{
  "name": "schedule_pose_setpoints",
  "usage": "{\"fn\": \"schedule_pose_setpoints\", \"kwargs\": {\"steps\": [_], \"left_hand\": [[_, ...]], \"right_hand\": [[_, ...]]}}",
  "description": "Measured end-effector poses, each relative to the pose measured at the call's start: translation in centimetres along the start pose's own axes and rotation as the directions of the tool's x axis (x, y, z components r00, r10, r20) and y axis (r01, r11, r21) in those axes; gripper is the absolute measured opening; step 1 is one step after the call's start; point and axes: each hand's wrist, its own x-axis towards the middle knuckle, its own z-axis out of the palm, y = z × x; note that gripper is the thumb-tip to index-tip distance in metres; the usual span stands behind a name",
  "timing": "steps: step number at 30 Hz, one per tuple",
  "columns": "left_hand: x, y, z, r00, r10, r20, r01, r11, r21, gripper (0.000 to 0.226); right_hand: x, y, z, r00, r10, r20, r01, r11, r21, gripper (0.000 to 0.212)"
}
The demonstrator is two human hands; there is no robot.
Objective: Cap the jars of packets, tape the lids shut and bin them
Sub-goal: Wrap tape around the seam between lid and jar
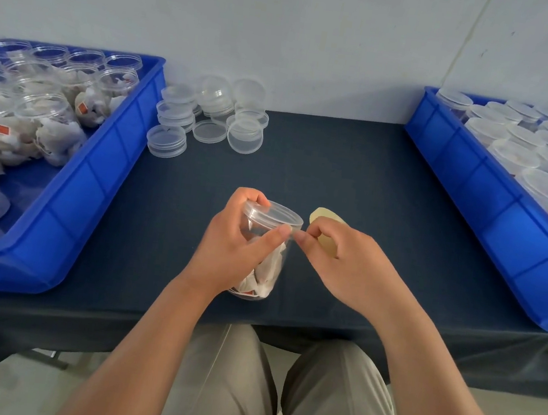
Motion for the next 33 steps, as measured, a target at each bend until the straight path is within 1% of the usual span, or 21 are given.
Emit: {"fn": "schedule_pose_setpoints", "kwargs": {"steps": [2,5,10,15,19,21,22,23,25,27,28,33], "left_hand": [[0.1,0.0,-0.1,1.000,0.005,0.011,-0.005,1.000,0.006,0.038],[0.4,-0.1,-0.1,1.000,-0.014,0.022,0.014,1.000,0.002,0.039],[1.1,-0.4,-0.3,0.998,-0.032,0.060,0.031,0.999,0.025,0.040],[1.8,-0.7,-0.5,0.993,-0.064,0.095,0.059,0.997,0.056,0.039],[2.3,-0.9,-0.9,0.991,-0.068,0.117,0.062,0.997,0.052,0.038],[2.4,-1.0,-1.2,0.985,-0.074,0.156,0.074,0.997,0.006,0.036],[2.4,-1.2,-1.3,0.980,-0.078,0.184,0.086,0.996,-0.037,0.038],[2.3,-1.5,-1.4,0.975,-0.085,0.206,0.103,0.991,-0.082,0.044],[2.1,-2.2,-1.7,0.970,-0.111,0.216,0.146,0.977,-0.157,0.068],[2.0,-2.5,-2.0,0.970,-0.132,0.205,0.171,0.967,-0.188,0.090],[2.1,-2.6,-2.1,0.971,-0.128,0.202,0.168,0.967,-0.193,0.095],[2.2,-3.3,-2.5,0.976,-0.080,0.202,0.116,0.977,-0.176,0.091]], "right_hand": [[0.1,0.2,-0.1,1.000,0.009,-0.004,-0.009,1.000,0.000,0.037],[0.3,0.7,-0.3,1.000,0.005,0.031,-0.005,1.000,0.017,0.041],[0.9,2.5,-0.6,0.984,-0.016,0.177,0.009,0.999,0.043,0.044],[1.7,3.8,-1.5,0.983,-0.069,0.172,0.055,0.995,0.083,0.046],[2.5,3.9,-1.4,0.978,-0.044,0.203,0.025,0.995,0.098,0.048],[3.0,3.5,-1.1,0.974,-0.030,0.225,0.006,0.994,0.107,0.048],[3.2,3.3,-0.9,0.973,-0.028,0.230,0.002,0.993,0.114,0.047],[3.5,3.1,-0.7,0.971,-0.030,0.236,0.001,0.992,0.123,0.046],[3.9,2.4,-0.4,0.968,-0.039,0.248,0.004,0.990,0.143,0.049],[4.3,1.7,-0.1,0.963,-0.054,0.265,0.009,0.985,0.170,0.061],[4.5,1.5,0.1,0.960,-0.061,0.274,0.011,0.983,0.181,0.066],[4.7,0.8,0.2,0.943,-0.110,0.313,0.037,0.972,0.231,0.070]]}}
